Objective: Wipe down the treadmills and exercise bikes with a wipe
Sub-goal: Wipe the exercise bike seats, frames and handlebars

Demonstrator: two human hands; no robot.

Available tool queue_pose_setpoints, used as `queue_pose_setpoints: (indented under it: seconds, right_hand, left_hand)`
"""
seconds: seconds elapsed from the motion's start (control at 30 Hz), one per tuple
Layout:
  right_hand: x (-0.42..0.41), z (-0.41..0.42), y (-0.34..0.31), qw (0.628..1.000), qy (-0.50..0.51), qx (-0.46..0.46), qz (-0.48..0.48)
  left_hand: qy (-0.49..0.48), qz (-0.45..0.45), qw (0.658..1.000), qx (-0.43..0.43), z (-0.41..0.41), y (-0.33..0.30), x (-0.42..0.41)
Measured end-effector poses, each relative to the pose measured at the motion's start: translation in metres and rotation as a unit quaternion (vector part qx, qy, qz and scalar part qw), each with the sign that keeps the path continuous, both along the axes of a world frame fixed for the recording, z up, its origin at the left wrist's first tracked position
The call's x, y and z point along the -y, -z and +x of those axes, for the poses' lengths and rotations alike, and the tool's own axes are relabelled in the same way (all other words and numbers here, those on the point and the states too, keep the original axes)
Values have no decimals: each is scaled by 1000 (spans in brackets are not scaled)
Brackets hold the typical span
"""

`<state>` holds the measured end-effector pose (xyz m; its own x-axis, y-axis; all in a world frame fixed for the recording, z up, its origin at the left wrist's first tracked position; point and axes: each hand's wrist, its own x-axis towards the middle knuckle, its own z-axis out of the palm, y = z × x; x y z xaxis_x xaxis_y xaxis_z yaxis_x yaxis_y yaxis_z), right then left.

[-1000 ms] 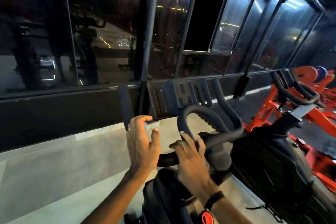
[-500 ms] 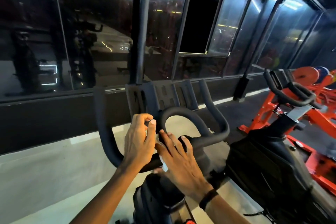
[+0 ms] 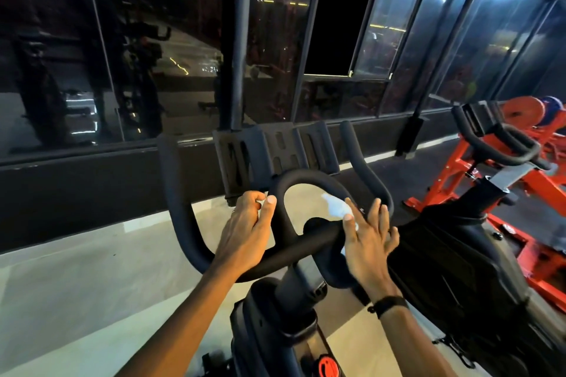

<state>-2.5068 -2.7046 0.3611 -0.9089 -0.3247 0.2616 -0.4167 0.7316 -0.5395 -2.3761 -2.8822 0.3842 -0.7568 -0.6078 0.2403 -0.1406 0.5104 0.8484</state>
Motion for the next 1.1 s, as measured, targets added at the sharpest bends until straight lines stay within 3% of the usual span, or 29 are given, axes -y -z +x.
queue_pose_setpoints:
  seconds: [0.1,0.27,0.37,0.5,0.63,0.77,0.87,1.0,1.1]
  right_hand:
    - [12,8,-4,1000,4,0,-6]
    - [50,64,10,985,-111,-126,27]
    - [57,80,13,982,-131,-137,-6]
    - [44,73,15,975,-188,-102,-68]
    - [34,64,-2,945,-191,-71,-255]
    - [42,61,-19,953,-150,-106,-242]
    - [53,70,-30,950,-160,-86,-252]
    - [70,72,-38,901,-237,67,-357]
    - [82,64,-41,882,-229,66,-406]
  left_hand:
    - [2,15,1000,2,0,-3,-1]
    - [5,36,999,-10,1,-3,-1]
    - [16,54,998,-13,2,-2,0]
    - [21,56,998,-4,5,-5,-1]
    - [8,40,999,-12,5,-5,0]
    - [-5,18,1000,-12,4,-5,2]
    - [5,50,998,-46,4,-3,7]
    - [80,133,983,-96,10,-7,7]
    - [91,220,961,-139,13,-12,8]
